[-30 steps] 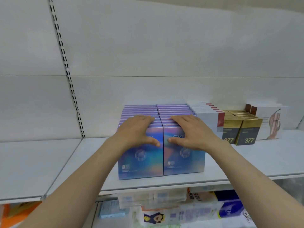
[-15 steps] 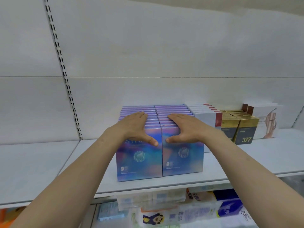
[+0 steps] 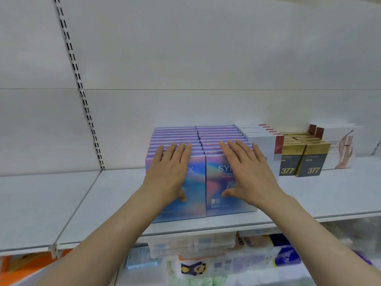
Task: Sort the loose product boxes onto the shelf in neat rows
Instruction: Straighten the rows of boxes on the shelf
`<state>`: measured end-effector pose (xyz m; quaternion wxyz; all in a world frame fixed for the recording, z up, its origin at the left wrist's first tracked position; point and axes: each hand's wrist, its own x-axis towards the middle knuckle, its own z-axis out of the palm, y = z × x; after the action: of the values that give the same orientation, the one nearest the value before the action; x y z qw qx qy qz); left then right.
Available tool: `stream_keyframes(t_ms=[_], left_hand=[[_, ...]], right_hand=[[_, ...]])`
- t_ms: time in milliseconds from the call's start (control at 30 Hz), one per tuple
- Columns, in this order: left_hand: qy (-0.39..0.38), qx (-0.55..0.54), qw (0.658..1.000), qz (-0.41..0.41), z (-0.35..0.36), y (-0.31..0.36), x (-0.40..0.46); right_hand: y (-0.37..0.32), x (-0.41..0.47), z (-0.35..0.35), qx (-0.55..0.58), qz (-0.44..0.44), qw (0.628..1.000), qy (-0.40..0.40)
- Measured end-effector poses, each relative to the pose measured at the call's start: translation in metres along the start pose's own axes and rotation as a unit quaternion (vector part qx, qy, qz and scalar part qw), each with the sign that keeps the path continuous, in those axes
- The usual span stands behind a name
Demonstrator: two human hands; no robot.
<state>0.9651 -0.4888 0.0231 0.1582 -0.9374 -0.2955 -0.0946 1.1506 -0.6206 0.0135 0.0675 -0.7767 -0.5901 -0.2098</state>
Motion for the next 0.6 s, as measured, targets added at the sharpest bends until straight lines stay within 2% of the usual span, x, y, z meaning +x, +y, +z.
stream_keyframes(t_ms=[200, 333, 400, 467, 600], left_hand=[[0.023, -0.024, 0.999, 0.029, -0.001, -0.006, 0.001], [-0.002, -0.033, 0.999, 0.03, -0.006, -0.004, 0.003], [-0.008, -0.089, 0.996, 0.029, -0.016, 0.003, 0.011], [0.02, -0.154, 0.987, 0.031, -0.029, 0.015, 0.024], [0.051, -0.297, 0.953, 0.035, -0.047, 0.05, 0.062]], right_hand=[[0.001, 0.002, 0.012, 0.023, -0.002, 0.999, 0.036], [0.007, 0.001, 0.014, 0.038, -0.024, 0.998, 0.048], [0.016, -0.001, 0.012, 0.082, -0.041, 0.994, 0.062], [0.032, -0.002, 0.008, 0.141, -0.033, 0.985, 0.09], [0.092, 0.002, 0.001, 0.22, 0.058, 0.96, 0.161]])
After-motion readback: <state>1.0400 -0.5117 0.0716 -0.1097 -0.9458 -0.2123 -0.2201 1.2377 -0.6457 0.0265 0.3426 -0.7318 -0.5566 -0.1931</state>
